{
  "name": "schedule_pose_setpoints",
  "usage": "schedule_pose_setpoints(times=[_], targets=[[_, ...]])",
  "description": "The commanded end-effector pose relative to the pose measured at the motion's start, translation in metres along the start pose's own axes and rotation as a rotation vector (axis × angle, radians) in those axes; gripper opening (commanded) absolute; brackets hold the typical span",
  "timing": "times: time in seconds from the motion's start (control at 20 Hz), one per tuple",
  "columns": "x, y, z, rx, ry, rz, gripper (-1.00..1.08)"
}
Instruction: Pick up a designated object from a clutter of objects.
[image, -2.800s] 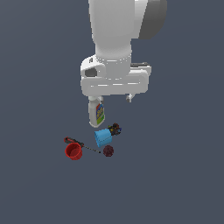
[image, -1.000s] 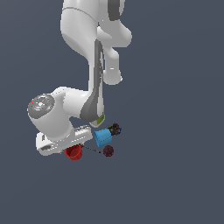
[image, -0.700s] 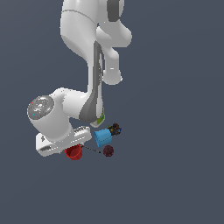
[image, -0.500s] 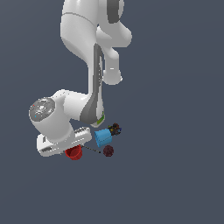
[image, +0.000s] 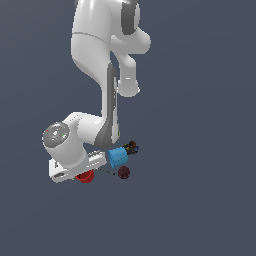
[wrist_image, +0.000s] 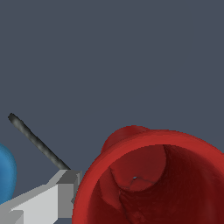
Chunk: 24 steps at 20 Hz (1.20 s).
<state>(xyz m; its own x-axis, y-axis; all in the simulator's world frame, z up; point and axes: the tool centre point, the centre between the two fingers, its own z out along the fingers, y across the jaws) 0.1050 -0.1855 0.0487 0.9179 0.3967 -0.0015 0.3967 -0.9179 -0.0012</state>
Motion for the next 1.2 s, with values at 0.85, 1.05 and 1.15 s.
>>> schedule_pose_setpoints(times=[0.85, 1.05, 1.15], targets=[[0.002, -0.003, -0.005, -0.001, 0.001, 0.000, -1.00], [0.003, -0.011, -0.018, -0.001, 0.001, 0.000, -1.00], [0.005, -0.018, -0.028, -0.001, 0.001, 0.000, -1.00]])
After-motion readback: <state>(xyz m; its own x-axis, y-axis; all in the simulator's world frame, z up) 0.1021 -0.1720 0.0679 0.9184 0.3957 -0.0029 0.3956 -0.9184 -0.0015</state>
